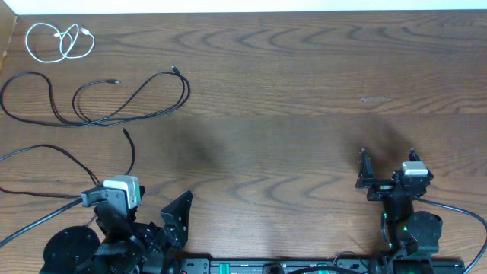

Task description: Untangle cables

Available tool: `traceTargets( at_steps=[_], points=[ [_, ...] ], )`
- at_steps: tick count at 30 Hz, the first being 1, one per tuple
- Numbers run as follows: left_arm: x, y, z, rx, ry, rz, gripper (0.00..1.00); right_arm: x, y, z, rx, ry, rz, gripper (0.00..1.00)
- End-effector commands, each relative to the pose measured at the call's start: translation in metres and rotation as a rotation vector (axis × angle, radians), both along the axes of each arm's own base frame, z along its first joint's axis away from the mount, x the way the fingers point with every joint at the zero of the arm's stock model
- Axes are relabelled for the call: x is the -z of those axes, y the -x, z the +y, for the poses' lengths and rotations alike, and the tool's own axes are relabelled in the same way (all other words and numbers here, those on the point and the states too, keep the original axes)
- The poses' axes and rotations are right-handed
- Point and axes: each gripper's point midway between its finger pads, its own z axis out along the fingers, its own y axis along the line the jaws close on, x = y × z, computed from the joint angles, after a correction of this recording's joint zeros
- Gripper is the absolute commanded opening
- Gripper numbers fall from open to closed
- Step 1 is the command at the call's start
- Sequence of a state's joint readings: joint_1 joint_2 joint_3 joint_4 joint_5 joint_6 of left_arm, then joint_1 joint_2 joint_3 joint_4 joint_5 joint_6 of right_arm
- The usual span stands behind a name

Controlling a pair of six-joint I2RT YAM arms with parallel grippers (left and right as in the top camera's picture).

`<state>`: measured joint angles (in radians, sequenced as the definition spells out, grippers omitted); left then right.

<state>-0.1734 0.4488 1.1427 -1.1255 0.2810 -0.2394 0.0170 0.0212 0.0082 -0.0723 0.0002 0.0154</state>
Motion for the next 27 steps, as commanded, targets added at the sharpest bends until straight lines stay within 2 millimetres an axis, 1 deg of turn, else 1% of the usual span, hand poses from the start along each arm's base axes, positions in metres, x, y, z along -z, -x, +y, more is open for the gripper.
traceTargets(
  at_steps=[1,7,12,16,19,21,27],
  points=[
    [0.000,-0.001,0.002,-0.012,-0.002,0.000,0.99,0.000,0.000,-0.002,0.013,-0.013,-0.004,0.99],
    [0.004,0.002,0.002,-0.012,-0.006,0.020,0.99,0.000,0.000,-0.002,0.013,-0.013,-0.004,0.99],
    [0.012,0.006,0.003,-0.011,-0.011,0.053,0.99,0.000,0.000,-0.002,0.013,-0.013,-0.004,0.99],
    [0.018,0.005,0.011,-0.059,-0.033,0.073,0.99,0.000,0.000,-0.002,0.013,-0.013,-0.004,0.99],
    [0.021,-0.003,0.015,-0.080,-0.048,0.056,0.99,0.000,0.000,-0.002,0.013,-0.013,-0.004,0.99],
    [0.023,-0.011,0.016,-0.084,-0.067,0.023,0.99,0.000,0.000,-0.002,0.013,-0.013,-0.004,0.99],
    [0.027,-0.043,0.015,-0.083,-0.066,-0.140,0.99,0.000,0.000,-0.002,0.013,-0.013,-0.004,0.99]
  ],
)
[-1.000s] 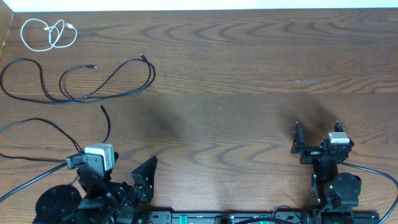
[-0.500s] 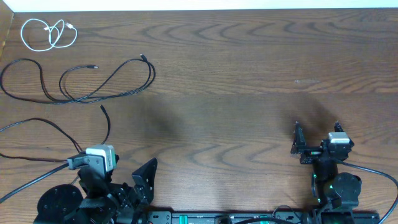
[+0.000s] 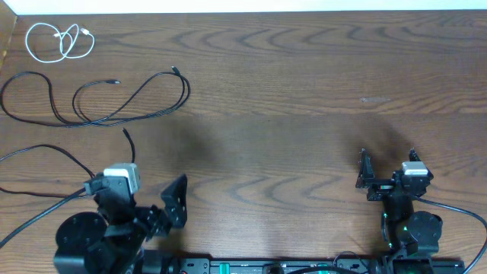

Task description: Untangle cables

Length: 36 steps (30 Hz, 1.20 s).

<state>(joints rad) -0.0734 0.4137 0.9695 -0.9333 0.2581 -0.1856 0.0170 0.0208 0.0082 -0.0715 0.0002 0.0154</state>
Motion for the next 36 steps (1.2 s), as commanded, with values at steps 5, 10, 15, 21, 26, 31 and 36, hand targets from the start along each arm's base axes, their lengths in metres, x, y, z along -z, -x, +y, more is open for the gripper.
traceTargets(
  at_steps=[5,10,15,21,26,31,36],
  points=[
    [0.026,-0.029,0.006,-0.024,-0.017,-0.173,0.99,0.000,0.000,-0.002,0.013,-0.013,-0.003,0.99],
    [0.045,-0.037,-0.002,0.063,-0.100,-0.295,0.99,0.000,0.000,-0.002,0.013,-0.013,-0.003,0.99],
    [0.055,-0.043,-0.005,0.089,-0.131,-0.376,0.99,0.000,0.000,-0.002,0.013,-0.013,-0.003,0.99],
    [0.066,-0.051,-0.002,0.066,-0.140,-0.425,0.99,0.000,0.000,-0.002,0.013,-0.013,-0.003,0.99],
    [0.078,-0.056,0.002,0.042,-0.148,-0.465,0.99,0.000,0.000,-0.002,0.013,-0.013,-0.003,0.99],
    [0.086,-0.062,0.006,0.016,-0.155,-0.505,0.99,0.000,0.000,-0.002,0.013,-0.013,-0.003,0.99],
    [0.089,-0.065,0.006,0.015,-0.156,-0.526,0.99,0.000,0.000,-0.002,0.013,-0.013,-0.003,0.99]
  ],
)
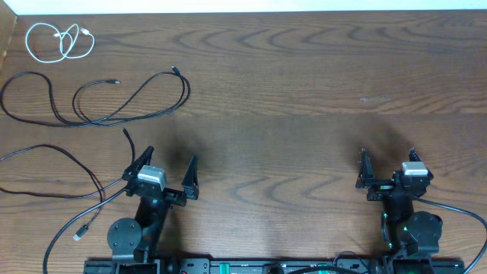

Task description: Untangle cables

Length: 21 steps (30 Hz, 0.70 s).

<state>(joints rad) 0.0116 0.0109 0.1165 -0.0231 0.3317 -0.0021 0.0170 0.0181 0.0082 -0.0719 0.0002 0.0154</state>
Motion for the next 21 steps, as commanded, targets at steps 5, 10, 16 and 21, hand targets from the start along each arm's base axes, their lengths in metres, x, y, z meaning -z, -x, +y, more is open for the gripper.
traceTargets(
  at_steps=[5,10,16,21],
  points=[
    [0.006,-0.006,0.014,-0.083,0.021,-0.009,0.99,0.001,0.000,-0.002,0.013,-0.013,-0.001,0.99],
    [0.008,-0.008,0.017,-0.099,0.033,-0.031,0.99,0.001,0.000,-0.002,0.013,-0.013,-0.001,0.99],
    [0.017,-0.012,0.026,-0.150,0.098,-0.024,0.99,0.001,0.000,-0.002,0.013,-0.013,-0.001,0.99],
    [0.031,-0.013,0.041,-0.243,0.164,0.040,0.99,0.001,0.000,-0.002,0.013,-0.013,-0.001,0.99]
  ],
)
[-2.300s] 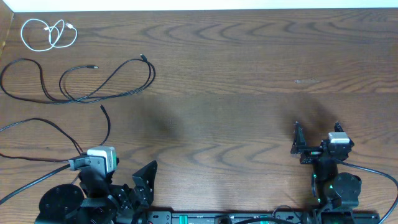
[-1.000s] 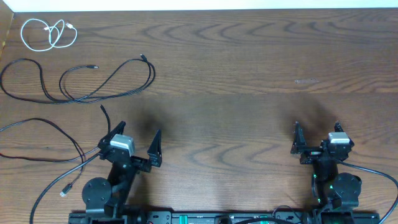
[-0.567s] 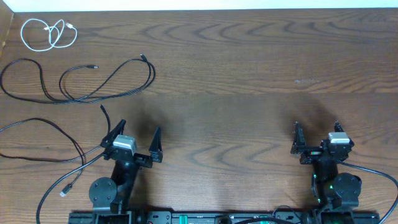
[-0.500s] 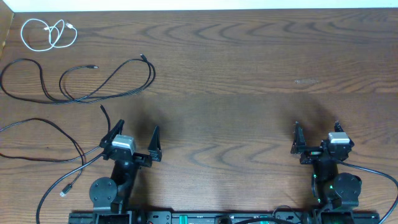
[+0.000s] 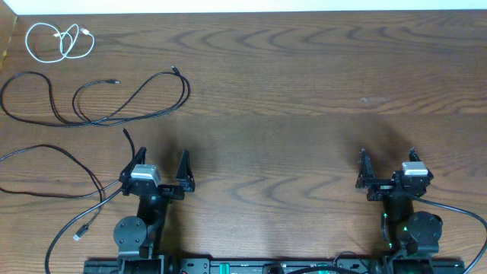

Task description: Untangle cables

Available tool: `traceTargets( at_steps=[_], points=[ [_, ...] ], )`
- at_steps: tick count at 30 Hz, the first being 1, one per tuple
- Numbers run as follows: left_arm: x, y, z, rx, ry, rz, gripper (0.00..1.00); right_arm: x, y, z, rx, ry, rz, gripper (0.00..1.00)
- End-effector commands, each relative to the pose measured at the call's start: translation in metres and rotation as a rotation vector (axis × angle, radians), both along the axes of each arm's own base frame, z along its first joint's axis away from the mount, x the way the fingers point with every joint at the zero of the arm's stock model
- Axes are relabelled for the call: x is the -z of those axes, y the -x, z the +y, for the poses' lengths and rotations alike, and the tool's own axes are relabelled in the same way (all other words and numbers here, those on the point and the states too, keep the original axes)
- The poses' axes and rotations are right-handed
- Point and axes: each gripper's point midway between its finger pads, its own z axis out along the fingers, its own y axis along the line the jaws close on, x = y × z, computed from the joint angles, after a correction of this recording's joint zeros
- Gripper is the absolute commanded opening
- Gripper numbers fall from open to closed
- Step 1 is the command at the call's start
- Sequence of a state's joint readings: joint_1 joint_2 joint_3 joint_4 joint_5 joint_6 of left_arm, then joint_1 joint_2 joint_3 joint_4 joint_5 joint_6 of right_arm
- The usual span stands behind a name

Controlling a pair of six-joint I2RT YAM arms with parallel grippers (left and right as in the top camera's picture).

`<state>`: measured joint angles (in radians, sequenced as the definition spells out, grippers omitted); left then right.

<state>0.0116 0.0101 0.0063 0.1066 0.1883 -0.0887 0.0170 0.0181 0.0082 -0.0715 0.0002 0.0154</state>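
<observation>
Three cables lie at the left of the table in the overhead view. A white cable point(image 5: 61, 39) is coiled at the far left corner. A black cable point(image 5: 152, 84) lies in loose loops below it. A second black cable point(image 5: 57, 151) runs from the left edge toward my left gripper, one end point(image 5: 125, 133) just beyond the left finger and a plug end point(image 5: 77, 234) near the front. My left gripper point(image 5: 161, 162) is open, holds nothing and points to the far side. My right gripper point(image 5: 388, 161) is open and holds nothing, far from all cables.
The table's left edge point(image 5: 6, 46) runs close to the cables. The arm bases and a rail point(image 5: 266, 266) stand along the front edge. A thin black lead point(image 5: 456, 209) trails from the right arm to the right.
My left gripper has shifted slightly left and squared up, its fingers now level. The cables and the right arm have not moved.
My left arm was folded low at the front left, its gripper turned right near the front edge. Then it had turned slightly. Then it stood open, pointing to the far side, beside the second black cable, whose plug end lay by the base. The right arm stayed still.
</observation>
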Motion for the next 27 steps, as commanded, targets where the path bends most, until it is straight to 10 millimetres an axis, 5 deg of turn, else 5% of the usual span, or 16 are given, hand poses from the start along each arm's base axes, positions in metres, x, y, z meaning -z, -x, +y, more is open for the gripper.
traceTargets(
  at_steps=[1,5,27],
  points=[
    [0.017,-0.001,0.022,-0.130,0.112,0.073,0.99,0.001,0.000,-0.002,0.013,-0.013,-0.001,0.99],
    [0.043,0.002,0.031,-0.189,0.132,0.178,0.99,0.001,0.000,-0.002,0.013,-0.013,-0.001,0.99],
    [0.043,0.002,0.028,-0.156,-0.071,0.172,0.99,0.001,0.000,-0.002,0.013,-0.013,-0.001,0.99]
  ],
)
